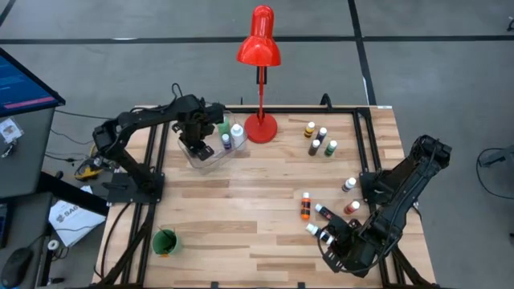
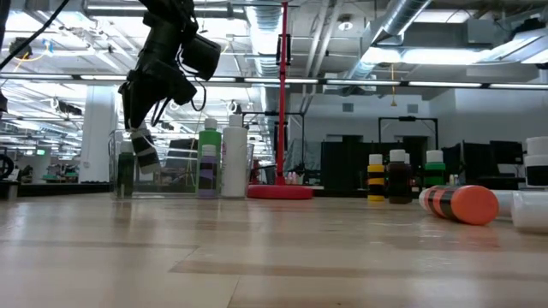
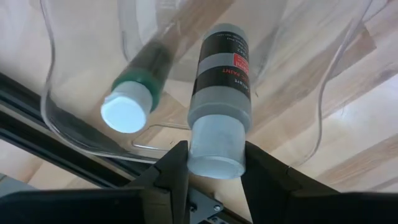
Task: Pick & Place Paint Supplies
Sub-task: Put the gray paint bottle into the transparent bin
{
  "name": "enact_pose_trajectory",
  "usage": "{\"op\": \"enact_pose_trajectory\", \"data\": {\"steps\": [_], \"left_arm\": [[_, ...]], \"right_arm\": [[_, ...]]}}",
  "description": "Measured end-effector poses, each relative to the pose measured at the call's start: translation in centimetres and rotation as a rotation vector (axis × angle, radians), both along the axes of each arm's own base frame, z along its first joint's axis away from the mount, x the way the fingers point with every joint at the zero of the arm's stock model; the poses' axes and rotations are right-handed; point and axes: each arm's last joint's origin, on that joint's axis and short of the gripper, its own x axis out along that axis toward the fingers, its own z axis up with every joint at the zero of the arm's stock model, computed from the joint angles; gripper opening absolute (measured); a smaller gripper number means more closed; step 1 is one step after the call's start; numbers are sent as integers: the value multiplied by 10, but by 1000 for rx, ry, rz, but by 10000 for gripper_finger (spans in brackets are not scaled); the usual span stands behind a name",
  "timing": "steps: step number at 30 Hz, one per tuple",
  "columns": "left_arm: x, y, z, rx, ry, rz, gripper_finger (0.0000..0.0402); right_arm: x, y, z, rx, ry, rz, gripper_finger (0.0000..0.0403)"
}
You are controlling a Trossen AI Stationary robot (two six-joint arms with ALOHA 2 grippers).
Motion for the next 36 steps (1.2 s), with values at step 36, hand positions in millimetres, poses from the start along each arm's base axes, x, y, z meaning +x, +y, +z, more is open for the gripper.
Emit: {"op": "enact_pose_trajectory", "data": {"steps": [36], "left_arm": [[12, 8, -35, -101, 186, -9, 113]], "right_arm": [[0, 0, 0, -10, -12, -5, 0]]}}
